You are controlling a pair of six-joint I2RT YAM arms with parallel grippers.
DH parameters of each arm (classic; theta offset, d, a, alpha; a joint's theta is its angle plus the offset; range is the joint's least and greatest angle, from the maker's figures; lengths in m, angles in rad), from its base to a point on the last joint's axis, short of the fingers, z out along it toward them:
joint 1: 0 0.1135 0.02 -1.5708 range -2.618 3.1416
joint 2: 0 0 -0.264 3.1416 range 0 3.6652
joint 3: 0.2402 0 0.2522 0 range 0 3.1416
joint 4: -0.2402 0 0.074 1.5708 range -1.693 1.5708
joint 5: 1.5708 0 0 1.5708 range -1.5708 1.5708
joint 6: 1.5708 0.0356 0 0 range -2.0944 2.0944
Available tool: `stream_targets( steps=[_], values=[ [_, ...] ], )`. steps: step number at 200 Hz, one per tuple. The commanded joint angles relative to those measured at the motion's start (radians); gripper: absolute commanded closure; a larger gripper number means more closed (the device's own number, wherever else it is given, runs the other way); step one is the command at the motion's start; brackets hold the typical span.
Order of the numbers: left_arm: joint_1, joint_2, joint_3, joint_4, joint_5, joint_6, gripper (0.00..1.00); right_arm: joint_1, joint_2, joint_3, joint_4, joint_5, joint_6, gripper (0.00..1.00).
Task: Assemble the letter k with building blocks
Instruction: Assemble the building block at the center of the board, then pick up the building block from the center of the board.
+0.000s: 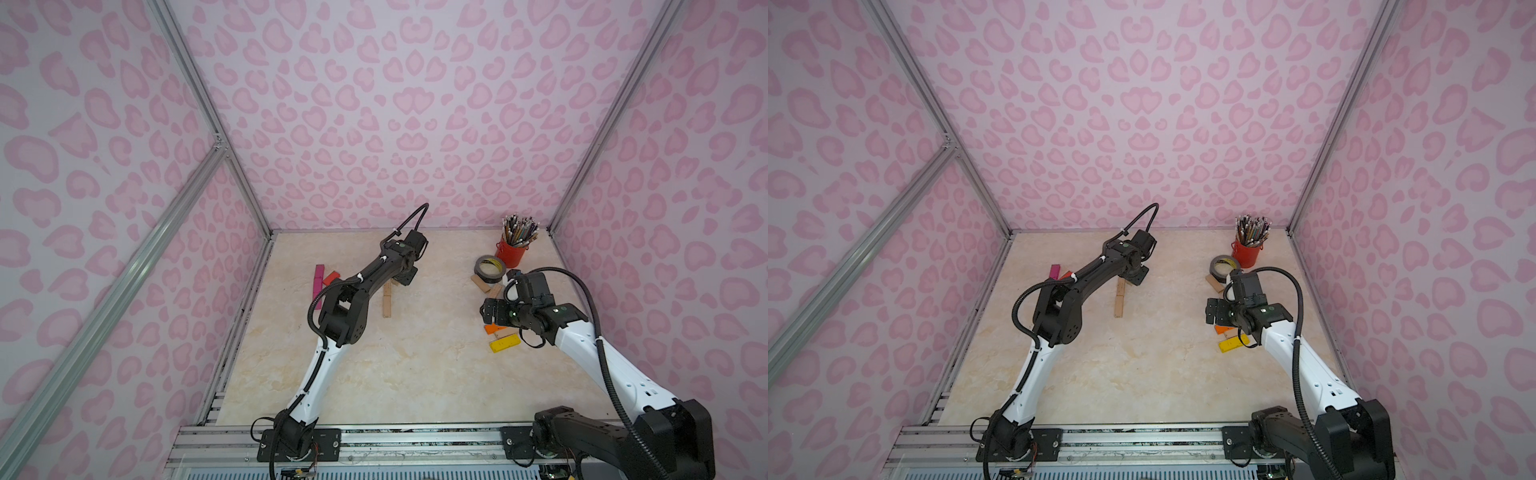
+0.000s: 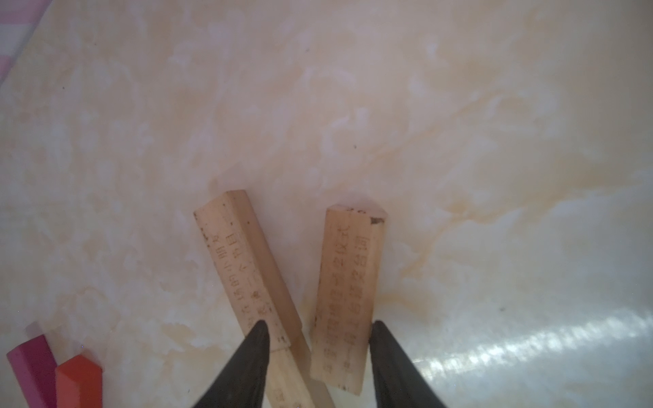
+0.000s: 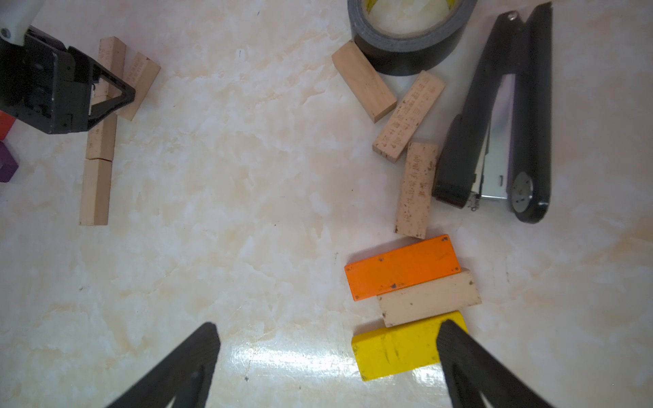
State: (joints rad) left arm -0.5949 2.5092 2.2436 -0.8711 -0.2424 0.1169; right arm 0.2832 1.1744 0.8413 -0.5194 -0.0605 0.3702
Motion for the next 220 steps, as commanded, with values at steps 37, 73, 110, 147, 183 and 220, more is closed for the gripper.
stream_targets(
  steps=[37, 73, 110, 147, 183, 220],
  values=[
    [0.001, -0.021, -0.004, -0.015, -0.009, 0.006, 0.51, 0.001, -0.006, -0.006, -0.003, -0.007, -0.004, 0.03],
    [0.002, -0.027, -0.004, -0.016, -0.014, 0.006, 0.51, 0.001, -0.010, -0.005, -0.002, -0.006, -0.004, 0.03],
    [0.003, -0.029, -0.004, -0.014, -0.008, 0.006, 0.50, 0.001, -0.009, -0.006, -0.003, -0.007, -0.003, 0.03],
    [-0.006, -0.101, -0.040, 0.039, 0.062, -0.015, 0.47, -0.001, -0.009, -0.005, -0.005, 0.015, -0.005, 0.03],
    [-0.020, -0.329, -0.202, 0.201, 0.175, -0.074, 0.39, -0.026, 0.031, 0.018, -0.037, 0.078, -0.008, 0.04],
    [-0.035, -0.647, -0.502, 0.440, 0.253, -0.130, 0.36, -0.044, 0.226, 0.105, -0.092, 0.135, -0.019, 0.32]
  ],
)
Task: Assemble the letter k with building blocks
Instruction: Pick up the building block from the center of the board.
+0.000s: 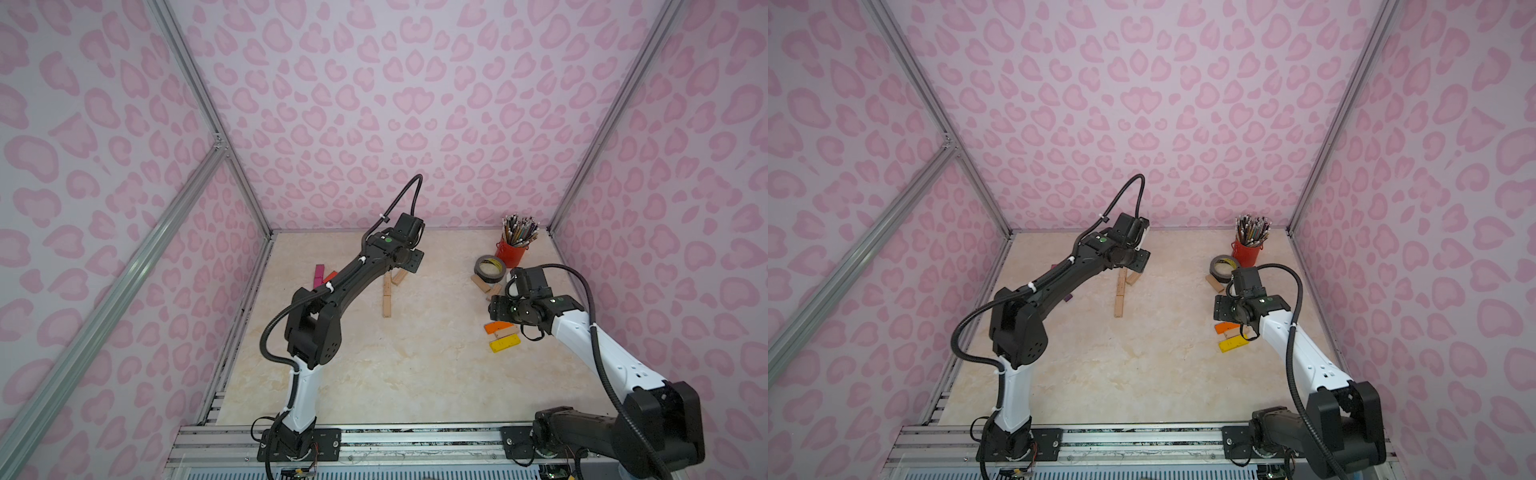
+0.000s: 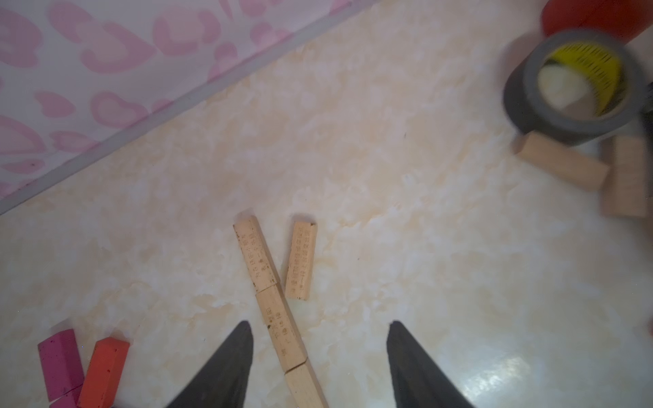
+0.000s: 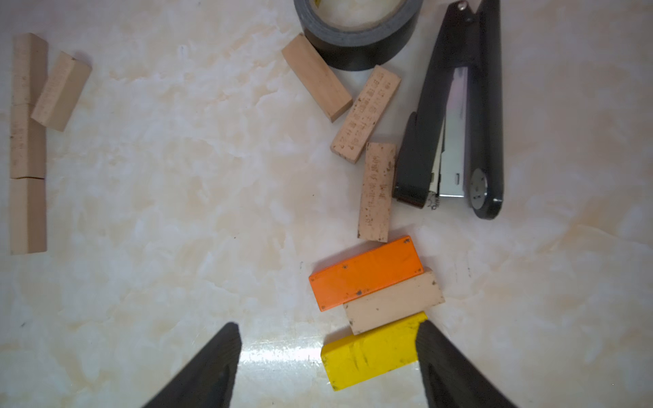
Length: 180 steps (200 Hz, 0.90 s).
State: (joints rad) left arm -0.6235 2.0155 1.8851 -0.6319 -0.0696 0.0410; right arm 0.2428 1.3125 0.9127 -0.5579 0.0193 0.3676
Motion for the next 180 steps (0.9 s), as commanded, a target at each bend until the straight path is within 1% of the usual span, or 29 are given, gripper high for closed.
stream_targets(
  steps=[1, 11, 35, 55, 73, 100, 128, 151, 155, 180],
  values=[
    [-0.007, -0.163, -0.148, 0.208, 0.082, -0.055, 0.36, -0.003, 0.092, 0.036, -0.054, 0.057, -0.016, 0.33],
    [-0.011, -0.262, -0.255, 0.282, 0.101, -0.062, 0.35, -0.005, 0.142, 0.057, -0.060, 0.075, -0.008, 0.38],
    [-0.018, -0.491, -0.493, 0.456, 0.155, -0.070, 0.32, -0.005, 0.254, 0.107, -0.057, 0.116, 0.005, 0.46],
    [-0.018, -0.651, -0.668, 0.545, 0.212, -0.059, 0.26, -0.006, 0.330, 0.147, -0.055, 0.139, 0.015, 0.47],
    [-0.015, -0.758, -0.769, 0.567, 0.241, -0.049, 0.21, -0.008, 0.377, 0.169, -0.049, 0.156, 0.026, 0.48],
    [-0.004, -0.833, -0.830, 0.513, 0.247, -0.045, 0.14, -0.012, 0.425, 0.178, -0.025, 0.151, 0.033, 0.50],
    [0.005, -0.868, -0.852, 0.462, 0.245, -0.019, 0.13, -0.023, 0.476, 0.201, -0.013, 0.133, 0.024, 0.53],
    [0.033, -0.883, -0.857, 0.434, 0.241, -0.016, 0.13, -0.034, 0.518, 0.222, -0.008, 0.119, 0.018, 0.60],
    [0.040, -0.885, -0.857, 0.429, 0.243, -0.018, 0.13, -0.037, 0.526, 0.224, -0.007, 0.113, 0.016, 0.63],
    [0.095, -0.891, -0.858, 0.412, 0.264, -0.027, 0.13, -0.040, 0.532, 0.227, 0.001, 0.092, 0.003, 0.72]
  ],
)
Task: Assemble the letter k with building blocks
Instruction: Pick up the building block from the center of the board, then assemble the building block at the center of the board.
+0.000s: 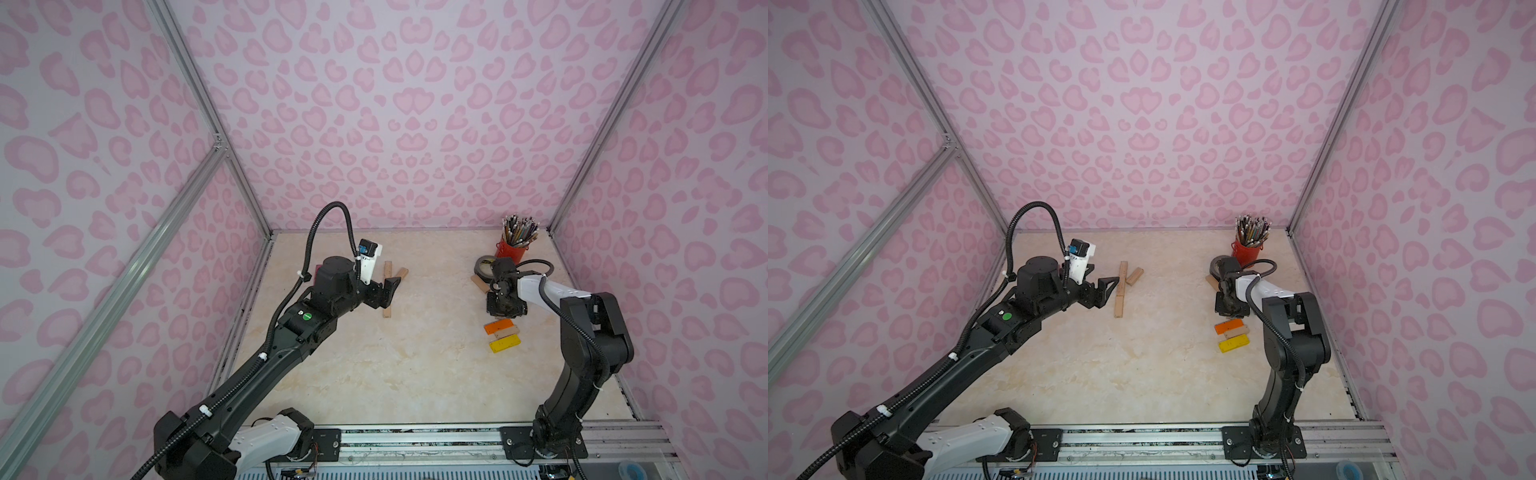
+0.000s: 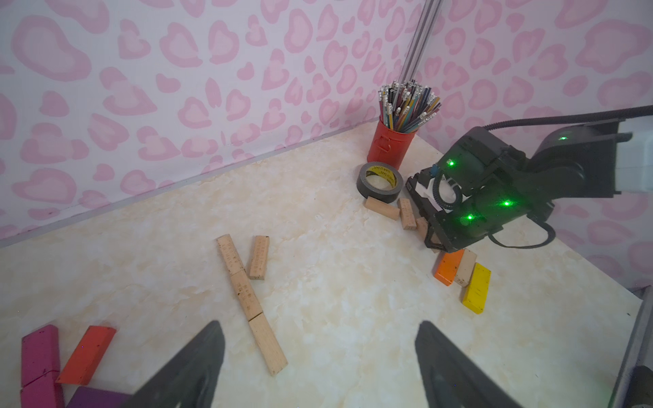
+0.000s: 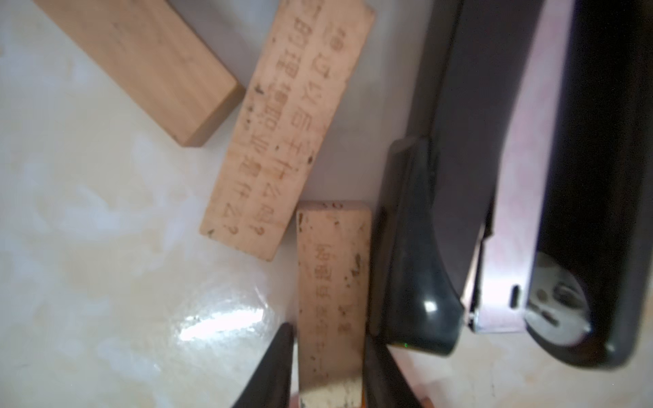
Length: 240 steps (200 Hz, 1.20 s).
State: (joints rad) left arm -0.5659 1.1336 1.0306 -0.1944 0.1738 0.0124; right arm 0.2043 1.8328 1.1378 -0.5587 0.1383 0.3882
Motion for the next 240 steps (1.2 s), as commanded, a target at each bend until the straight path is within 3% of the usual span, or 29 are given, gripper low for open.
stream_targets(
  steps=[1, 47, 63, 92, 119, 143, 160, 199, 240],
  values=[
    [0.039, -0.009, -0.004, -0.027, 0.021, 0.002, 0.13, -0.001, 0.011, 0.002, 0.003, -0.028, -0.019, 0.73],
    [0.222, -0.007, 0.013, -0.077, 0.113, 0.055, 0.13, 0.047, -0.111, -0.007, 0.020, -0.099, -0.132, 0.79],
    [0.292, -0.009, -0.012, -0.048, 0.163, 0.080, 0.14, 0.100, -0.159, 0.001, 0.020, -0.141, -0.194, 0.81],
    [0.324, -0.052, -0.097, 0.035, 0.205, 0.117, 0.14, 0.255, -0.179, 0.055, -0.015, -0.138, -0.329, 0.85],
    [0.380, -0.097, -0.156, 0.081, 0.230, 0.110, 0.14, 0.383, -0.097, 0.153, -0.049, -0.150, -0.401, 0.86],
    [0.380, -0.101, -0.150, 0.053, 0.247, 0.199, 0.13, 0.451, 0.038, 0.271, -0.080, -0.153, -0.442, 0.86],
    [0.386, -0.094, -0.147, 0.038, 0.261, 0.233, 0.13, 0.468, 0.133, 0.354, -0.106, -0.172, -0.452, 0.86],
    [0.386, -0.086, -0.155, 0.032, 0.407, 0.315, 0.13, 0.492, 0.263, 0.470, -0.119, -0.209, -0.487, 0.86],
    [0.376, -0.087, -0.174, 0.022, 0.458, 0.394, 0.13, 0.495, 0.367, 0.560, -0.135, -0.181, -0.523, 0.84]
  ],
)
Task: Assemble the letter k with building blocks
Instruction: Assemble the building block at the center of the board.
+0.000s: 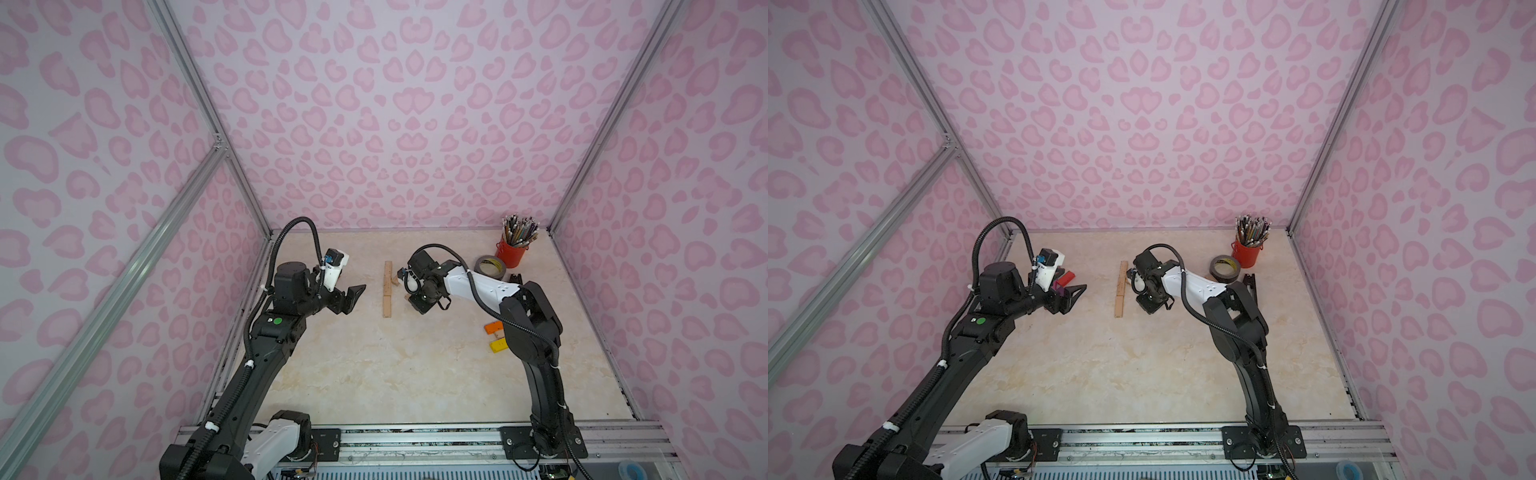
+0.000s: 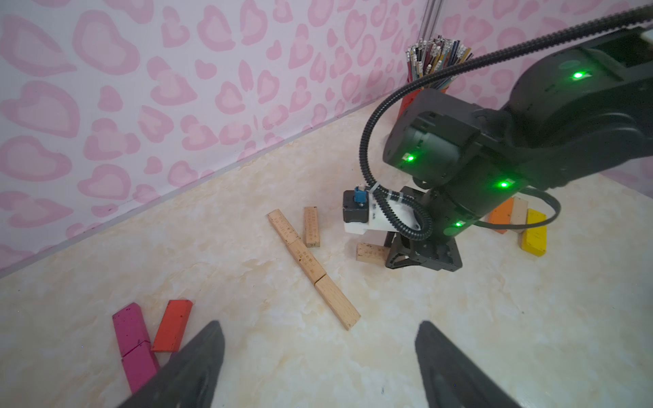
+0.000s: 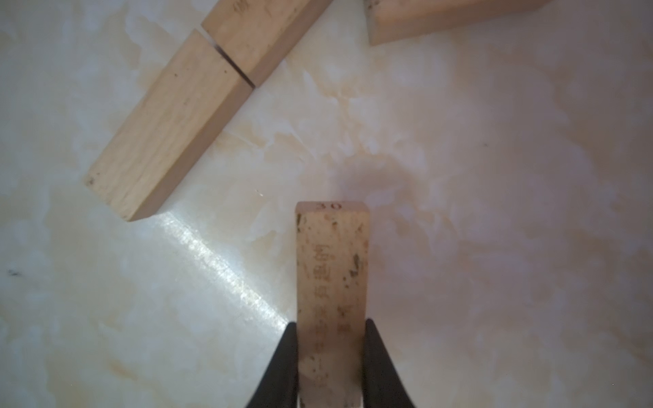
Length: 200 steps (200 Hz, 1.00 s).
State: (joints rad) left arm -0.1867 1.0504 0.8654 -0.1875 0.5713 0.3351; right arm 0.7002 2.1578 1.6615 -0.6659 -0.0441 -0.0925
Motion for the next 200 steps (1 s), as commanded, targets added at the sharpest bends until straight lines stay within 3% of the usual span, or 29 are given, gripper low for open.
stream_targets(
  steps=[1, 47, 72, 88, 136, 200],
  values=[
    [-0.003, -0.004, -0.010, 0.015, 0.061, 0.073, 0.13, -0.001, 0.044, 0.039, -0.027, 0.001, -0.044, 0.84],
    [-0.003, 0.003, -0.018, 0.017, 0.039, 0.091, 0.13, 0.001, 0.114, 0.115, -0.054, -0.019, -0.115, 0.77],
    [-0.003, 0.021, -0.017, 0.018, 0.013, 0.091, 0.13, 0.001, 0.128, 0.149, -0.061, -0.020, -0.123, 0.61],
    [-0.002, 0.034, -0.010, 0.013, 0.008, 0.089, 0.13, -0.001, 0.118, 0.154, -0.061, -0.021, -0.130, 0.57],
    [0.008, 0.048, -0.007, 0.016, 0.015, 0.084, 0.13, -0.017, 0.100, 0.140, -0.051, -0.034, -0.101, 0.66],
    [0.012, 0.048, -0.007, 0.014, 0.017, 0.081, 0.13, -0.019, 0.114, 0.131, -0.037, -0.066, -0.075, 0.70]
  ],
)
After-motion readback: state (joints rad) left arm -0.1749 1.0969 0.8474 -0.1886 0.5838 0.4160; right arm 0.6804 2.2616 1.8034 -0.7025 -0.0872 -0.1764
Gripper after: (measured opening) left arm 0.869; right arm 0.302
